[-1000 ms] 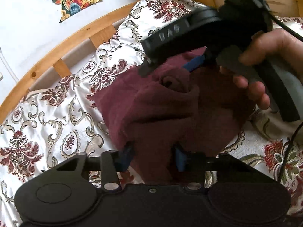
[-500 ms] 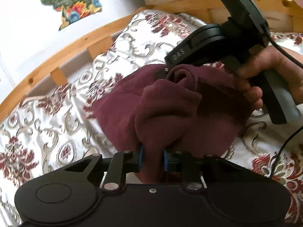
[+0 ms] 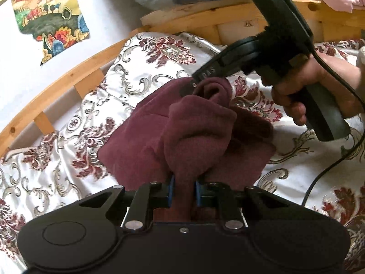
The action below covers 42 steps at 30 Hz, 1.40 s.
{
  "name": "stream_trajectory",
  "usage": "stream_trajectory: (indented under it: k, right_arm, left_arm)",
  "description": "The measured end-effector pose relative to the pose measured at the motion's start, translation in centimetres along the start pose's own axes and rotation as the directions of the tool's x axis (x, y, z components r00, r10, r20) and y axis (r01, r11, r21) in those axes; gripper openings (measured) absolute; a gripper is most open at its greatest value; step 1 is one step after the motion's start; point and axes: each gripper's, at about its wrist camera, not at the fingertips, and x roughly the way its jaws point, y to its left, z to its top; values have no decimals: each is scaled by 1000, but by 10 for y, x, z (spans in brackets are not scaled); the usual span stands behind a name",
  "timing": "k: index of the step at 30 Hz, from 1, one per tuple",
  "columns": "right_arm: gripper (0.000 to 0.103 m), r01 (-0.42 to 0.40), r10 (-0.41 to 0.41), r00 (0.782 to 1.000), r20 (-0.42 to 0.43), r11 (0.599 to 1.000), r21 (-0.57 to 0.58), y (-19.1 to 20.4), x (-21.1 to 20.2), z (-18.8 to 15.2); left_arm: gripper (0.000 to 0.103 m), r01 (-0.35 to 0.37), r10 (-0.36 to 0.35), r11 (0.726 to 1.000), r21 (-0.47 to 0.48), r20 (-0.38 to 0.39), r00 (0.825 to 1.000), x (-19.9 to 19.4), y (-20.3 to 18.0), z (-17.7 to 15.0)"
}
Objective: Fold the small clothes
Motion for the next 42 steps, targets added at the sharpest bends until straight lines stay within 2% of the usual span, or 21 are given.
stream_trajectory:
  k: [6, 12, 16, 18, 21, 24, 26, 29, 31, 32, 34, 35, 36, 37, 39, 42]
  right_arm:
    - [12, 43, -41, 998, -47, 998, 46, -18, -4, -6]
    - [13, 39, -30, 995, -90, 994, 99, -26, 0, -9]
    - [19, 36, -25, 996, -85, 991, 131, -30, 1, -10]
    - [19, 30, -17, 996, -83, 988, 150, -33, 2, -10]
    - [9, 40, -33, 998, -61, 992, 122, -30, 1, -10]
    - [7, 79, -78, 997, -23, 996, 40, -20, -5, -7]
    - [7, 95, -95, 995, -32, 996, 0, -18, -4, -8]
    - [7, 108, -105, 991, -79, 994, 32, -26, 3, -15]
    - [8, 102, -95, 990, -105, 993, 60, -31, 7, -17]
    - [8, 97, -88, 990, -108, 992, 75, -33, 7, -18]
    - [13, 91, -80, 991, -109, 991, 95, -35, 4, -16]
    - [17, 88, -78, 991, -107, 991, 101, -35, 2, -16]
    - [23, 89, -77, 992, -102, 989, 117, -35, -1, -15]
    - [30, 84, -71, 992, -102, 988, 130, -35, -4, -15]
    - [41, 65, -49, 993, -107, 986, 151, -35, -9, -14]
    - [45, 49, -35, 993, -110, 991, 128, -26, -20, -14]
  left_arm:
    - [20, 8, -8, 1000, 1, -14, 1000, 3, -8, -5]
    - [26, 13, -15, 997, -70, -25, 1000, 4, -5, -7]
    - [27, 15, -17, 993, -119, -17, 1000, 3, -6, -7]
    - [27, 15, -16, 993, -119, -11, 1000, 3, -7, -8]
    - [27, 21, -22, 992, -122, -7, 1000, 1, -9, -9]
    - [27, 30, -32, 992, -121, -9, 999, 1, -11, -10]
    - [28, 35, -36, 992, -121, -10, 999, 0, -11, -11]
    - [34, 67, -69, 986, -153, -6, 998, 0, -8, -13]
    - [48, 92, -94, 977, -190, 3, 996, -2, -5, -14]
    - [51, 106, -106, 971, -213, 12, 994, -4, -3, -15]
    - [69, 124, -120, 960, -249, 33, 992, -11, 0, -16]
    - [75, 129, -120, 954, -270, 47, 992, -15, 2, -17]
    - [84, 133, -118, 945, -298, 67, 991, -20, 4, -18]
    - [87, 140, -118, 935, -325, 84, 989, -24, 8, -20]
    - [90, 156, -121, 912, -379, 113, 986, -31, 15, -23]
    - [96, 158, -108, 851, -500, 128, 986, -34, 33, -27]
